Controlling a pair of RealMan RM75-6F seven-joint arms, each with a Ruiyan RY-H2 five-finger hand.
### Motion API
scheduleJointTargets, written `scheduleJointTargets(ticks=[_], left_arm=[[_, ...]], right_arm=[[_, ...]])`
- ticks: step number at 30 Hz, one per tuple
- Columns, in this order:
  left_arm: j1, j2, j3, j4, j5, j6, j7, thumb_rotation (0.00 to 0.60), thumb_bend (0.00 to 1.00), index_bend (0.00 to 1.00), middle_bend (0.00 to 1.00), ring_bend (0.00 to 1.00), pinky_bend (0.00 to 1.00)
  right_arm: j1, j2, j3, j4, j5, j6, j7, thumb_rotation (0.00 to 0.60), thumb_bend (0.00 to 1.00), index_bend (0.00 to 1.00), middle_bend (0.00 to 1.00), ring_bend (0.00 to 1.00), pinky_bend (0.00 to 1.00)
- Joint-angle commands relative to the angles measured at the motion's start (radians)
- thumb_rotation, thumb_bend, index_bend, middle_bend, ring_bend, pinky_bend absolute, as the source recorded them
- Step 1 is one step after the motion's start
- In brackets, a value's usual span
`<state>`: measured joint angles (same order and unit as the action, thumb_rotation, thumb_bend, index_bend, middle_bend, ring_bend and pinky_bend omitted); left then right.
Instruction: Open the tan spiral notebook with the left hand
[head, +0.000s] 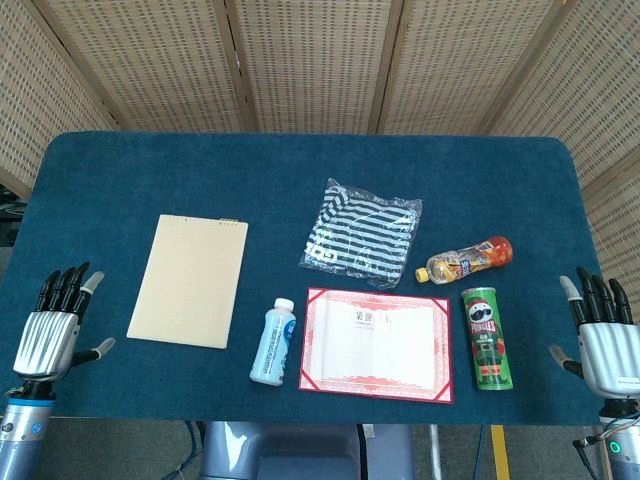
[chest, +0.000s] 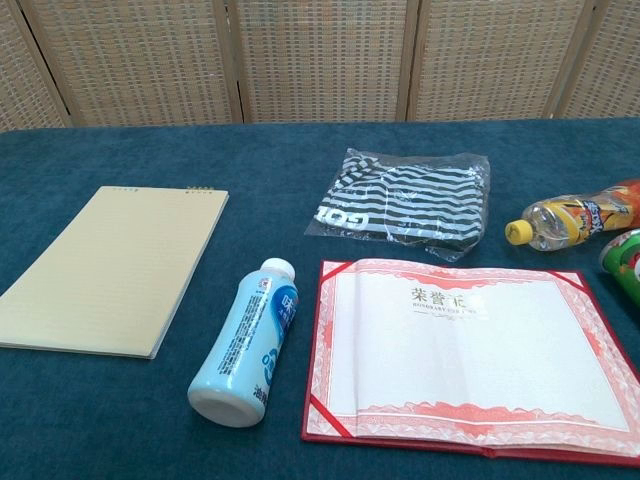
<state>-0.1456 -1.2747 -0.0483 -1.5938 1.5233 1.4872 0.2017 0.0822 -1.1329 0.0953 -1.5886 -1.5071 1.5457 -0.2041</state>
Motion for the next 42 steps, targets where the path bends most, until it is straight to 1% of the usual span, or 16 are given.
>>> scheduleJointTargets(ticks=[1,25,36,39,42], left_arm=[[-0.001,-0.001,0.0,0.0,-0.001,-0.003,0.0,0.6,0.0,0.0,0.0,0.0,0.0],[-0.007,-0.004,-0.008,0.01,-0.034,-0.026,0.003,0.6,0.0,0.0,0.0,0.0,0.0],[-0.01,-0.008,0.0,0.008,-0.034,-0.038,0.012,0.6,0.0,0.0,0.0,0.0,0.0],[-0.013,-0.02,0.002,0.021,-0.03,-0.042,0.008,0.6,0.0,0.0,0.0,0.0,0.0],[-0.018,-0.037,0.011,0.041,-0.018,-0.051,0.005,0.6,0.02,0.0,0.0,0.0,0.0]], right_arm=[[0.0,-0.001,0.0,0.0,0.0,0.0,-0.001,0.6,0.05,0.03,0.0,0.0,0.0],[0.001,-0.003,-0.002,-0.005,0.001,-0.008,0.0,0.6,0.05,0.03,0.0,0.0,0.0],[-0.002,0.0,-0.004,-0.007,0.001,-0.01,0.008,0.6,0.05,0.03,0.0,0.0,0.0],[-0.002,0.0,-0.004,-0.009,0.004,-0.013,0.014,0.6,0.05,0.03,0.0,0.0,0.0],[-0.001,0.001,-0.004,-0.01,0.006,-0.016,0.019,0.6,0.05,0.03,0.0,0.0,0.0]])
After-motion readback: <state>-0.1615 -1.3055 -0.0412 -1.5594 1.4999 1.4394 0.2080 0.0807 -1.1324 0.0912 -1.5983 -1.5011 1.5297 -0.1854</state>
